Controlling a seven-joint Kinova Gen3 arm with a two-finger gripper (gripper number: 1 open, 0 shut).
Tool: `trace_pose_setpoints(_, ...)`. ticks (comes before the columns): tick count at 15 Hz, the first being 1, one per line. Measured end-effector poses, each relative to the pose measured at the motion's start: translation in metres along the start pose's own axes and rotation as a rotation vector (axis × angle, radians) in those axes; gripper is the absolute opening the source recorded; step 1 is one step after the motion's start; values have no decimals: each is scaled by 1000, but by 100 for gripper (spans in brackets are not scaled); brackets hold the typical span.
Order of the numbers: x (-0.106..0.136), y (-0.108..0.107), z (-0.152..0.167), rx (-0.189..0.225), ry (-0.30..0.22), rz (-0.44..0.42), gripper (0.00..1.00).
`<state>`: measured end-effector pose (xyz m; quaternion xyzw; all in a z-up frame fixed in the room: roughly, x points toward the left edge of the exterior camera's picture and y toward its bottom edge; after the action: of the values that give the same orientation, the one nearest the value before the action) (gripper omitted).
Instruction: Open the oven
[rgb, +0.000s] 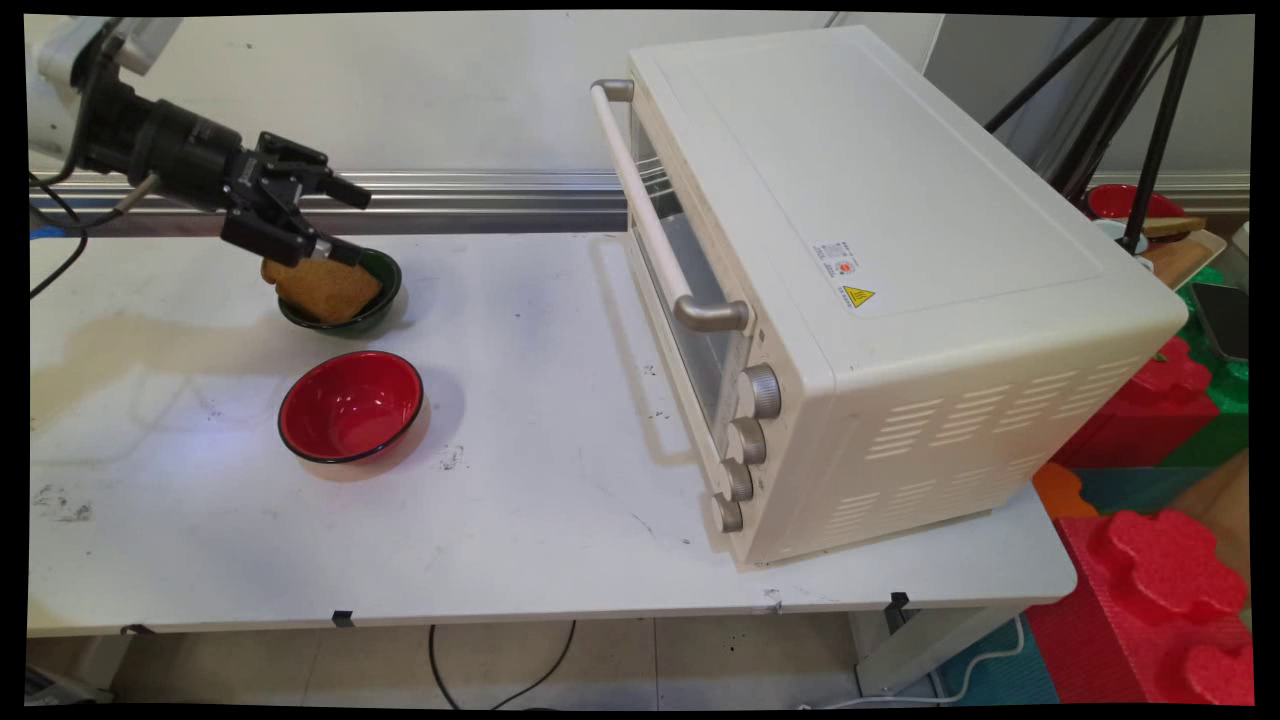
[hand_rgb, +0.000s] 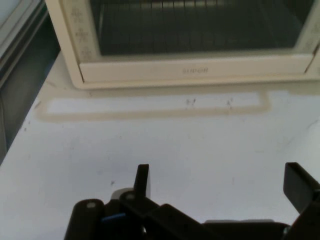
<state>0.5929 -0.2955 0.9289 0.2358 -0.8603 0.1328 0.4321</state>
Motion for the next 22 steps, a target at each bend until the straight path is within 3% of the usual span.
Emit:
trace_pose_setpoints(11,59,1,0,-11,196,-41,100)
trace_pose_setpoints(22,109,2,41,-10,257,-15,100)
